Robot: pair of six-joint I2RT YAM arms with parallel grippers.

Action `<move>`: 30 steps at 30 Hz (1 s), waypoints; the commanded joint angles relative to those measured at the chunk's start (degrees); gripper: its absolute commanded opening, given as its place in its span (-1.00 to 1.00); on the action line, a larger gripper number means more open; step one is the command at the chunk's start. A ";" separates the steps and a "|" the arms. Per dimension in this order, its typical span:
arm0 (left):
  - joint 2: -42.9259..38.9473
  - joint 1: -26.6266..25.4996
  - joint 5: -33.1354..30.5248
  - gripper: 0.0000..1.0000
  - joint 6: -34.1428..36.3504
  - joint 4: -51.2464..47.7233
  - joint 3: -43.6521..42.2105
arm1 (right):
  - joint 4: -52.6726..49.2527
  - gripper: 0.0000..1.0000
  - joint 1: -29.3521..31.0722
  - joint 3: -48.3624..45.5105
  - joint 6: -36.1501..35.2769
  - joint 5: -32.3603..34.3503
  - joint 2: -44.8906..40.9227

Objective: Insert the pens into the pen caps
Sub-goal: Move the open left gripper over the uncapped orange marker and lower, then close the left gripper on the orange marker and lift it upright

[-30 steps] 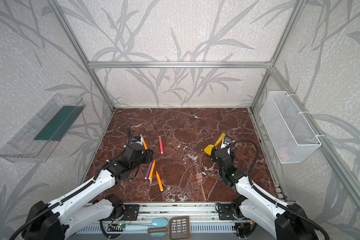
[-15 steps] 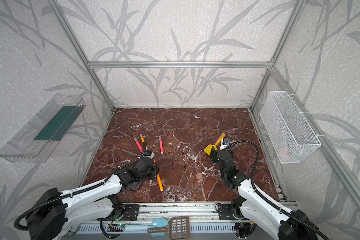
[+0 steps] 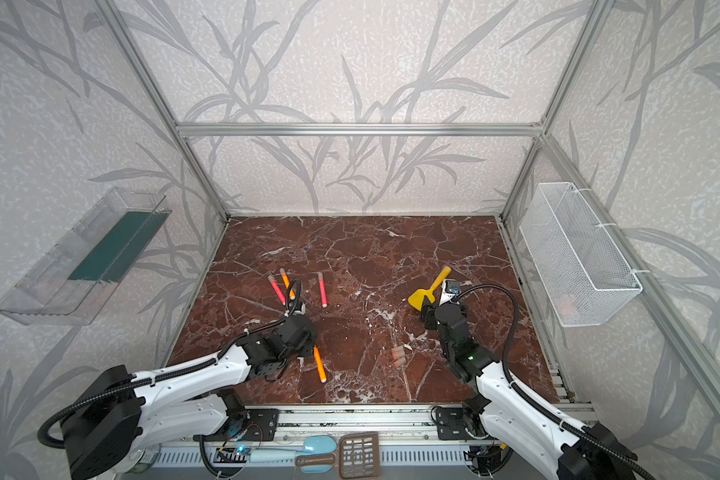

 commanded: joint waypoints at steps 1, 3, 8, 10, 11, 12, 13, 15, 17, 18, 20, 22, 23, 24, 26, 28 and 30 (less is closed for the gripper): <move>1.43 -0.17 -2.23 -0.16 -1.33 -1.25 1.18 | 0.69 0.62 -0.21 1.21 -0.36 0.00 0.16; 3.31 -0.17 -2.03 -0.18 -1.12 -1.04 1.64 | 0.74 0.62 -0.25 0.96 -0.25 -0.05 -0.17; 7.89 -0.17 -0.73 -0.30 -0.24 -0.25 3.15 | 0.93 0.62 -0.21 0.68 -0.21 0.12 -0.50; 9.58 -0.21 -0.87 -0.31 -0.22 -0.25 3.70 | 0.94 0.62 -0.26 0.73 -0.25 0.16 -0.47; 10.43 -0.17 -0.90 -0.31 -0.23 -0.25 4.03 | 0.94 0.62 -0.21 0.77 -0.24 0.03 -0.46; 11.31 -0.17 -0.99 -0.31 -0.23 -0.41 4.36 | 0.94 0.63 -0.21 0.76 -0.26 0.04 -0.39; 12.11 -0.17 -1.08 -0.31 -0.32 -0.52 4.71 | 0.93 0.63 -0.27 0.79 -0.23 0.02 -0.37; 13.52 -0.17 -1.02 -0.34 -0.32 -0.60 5.39 | 0.90 0.63 -0.21 0.76 -0.28 0.02 -0.30; 14.22 -0.30 -0.67 -0.40 -0.23 -0.09 5.67 | 1.00 0.63 -0.22 0.76 -0.27 0.02 -0.28; 14.39 -0.27 -0.38 -0.44 -0.16 0.14 5.71 | 1.03 0.62 -0.22 0.76 -0.25 0.02 -0.21; 14.73 -0.26 -0.28 -0.52 -0.07 0.19 5.93 | 1.09 0.62 -0.21 0.85 -0.27 0.02 -0.19; 14.96 -0.26 -0.40 -0.63 -0.02 0.19 6.10 | 1.11 0.62 -0.21 0.86 -0.23 0.13 -0.11; 15.10 -0.27 -0.54 -0.69 -0.01 0.19 6.26 | 1.20 0.62 -0.27 0.85 -0.27 0.11 -0.05; 15.31 -0.26 -0.72 -0.74 0.03 0.27 6.43 | 1.12 0.62 -0.25 0.90 -0.28 0.16 -0.02; 15.87 -0.27 -0.74 -0.79 0.49 0.54 6.89 | 1.11 0.62 -0.23 0.88 -0.23 0.12 -0.02; 16.49 -0.26 -1.00 -0.80 0.80 0.56 7.54 | 1.16 0.63 -0.21 0.90 -0.28 0.11 0.07; 17.27 -0.26 -3.17 -0.82 0.41 -1.75 9.41 | 1.29 0.62 -0.21 0.95 -0.28 0.11 0.22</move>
